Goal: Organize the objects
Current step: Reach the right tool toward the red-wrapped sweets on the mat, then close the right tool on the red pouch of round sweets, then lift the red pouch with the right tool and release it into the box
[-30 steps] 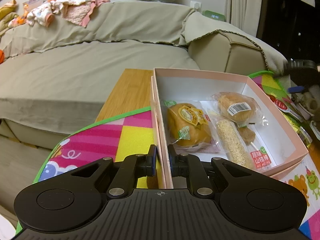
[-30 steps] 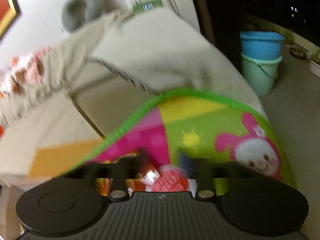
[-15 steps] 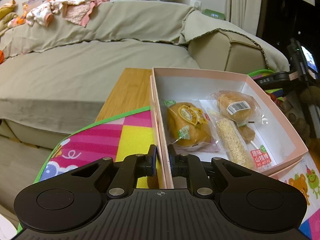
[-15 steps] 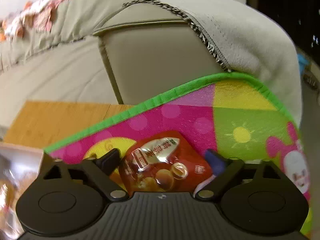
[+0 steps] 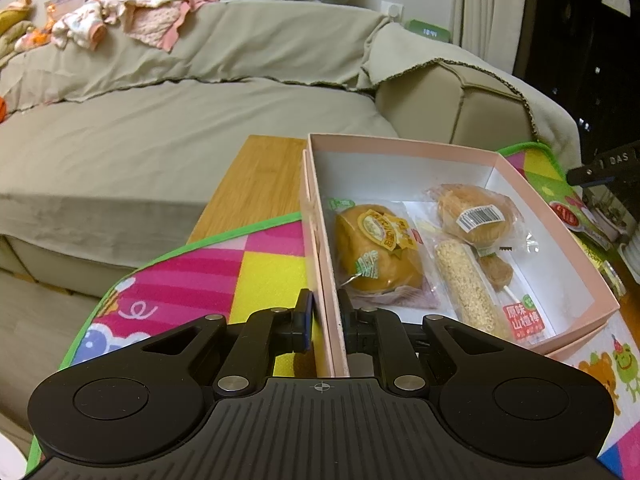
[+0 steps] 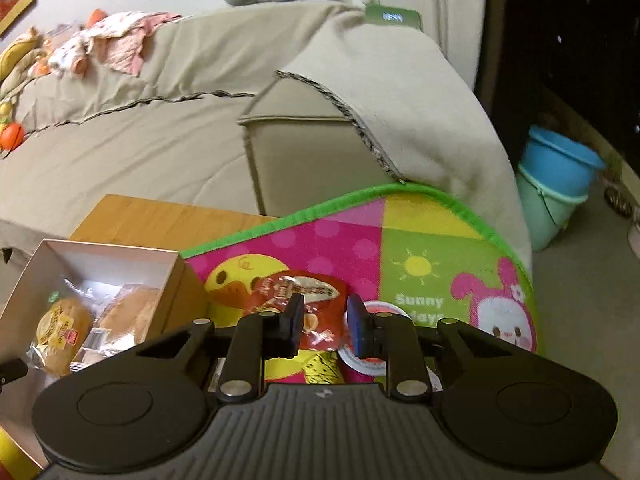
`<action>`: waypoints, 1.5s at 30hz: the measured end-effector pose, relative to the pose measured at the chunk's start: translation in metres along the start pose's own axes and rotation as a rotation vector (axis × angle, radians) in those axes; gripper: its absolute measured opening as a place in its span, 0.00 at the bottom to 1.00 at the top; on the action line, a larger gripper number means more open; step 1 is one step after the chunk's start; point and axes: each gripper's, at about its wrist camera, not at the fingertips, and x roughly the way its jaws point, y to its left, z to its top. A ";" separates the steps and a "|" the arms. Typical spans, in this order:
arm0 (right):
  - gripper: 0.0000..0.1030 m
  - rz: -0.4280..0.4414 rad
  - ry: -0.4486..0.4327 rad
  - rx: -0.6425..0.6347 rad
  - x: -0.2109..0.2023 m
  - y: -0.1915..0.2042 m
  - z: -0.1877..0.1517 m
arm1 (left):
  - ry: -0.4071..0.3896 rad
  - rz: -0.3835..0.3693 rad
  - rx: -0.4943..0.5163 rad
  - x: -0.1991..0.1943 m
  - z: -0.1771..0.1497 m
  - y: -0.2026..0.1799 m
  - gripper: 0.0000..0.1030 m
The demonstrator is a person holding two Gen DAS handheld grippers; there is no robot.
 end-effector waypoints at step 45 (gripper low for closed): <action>0.76 0.092 0.036 -0.142 -0.121 0.076 -0.161 | -0.007 0.001 0.022 0.007 0.006 -0.008 0.13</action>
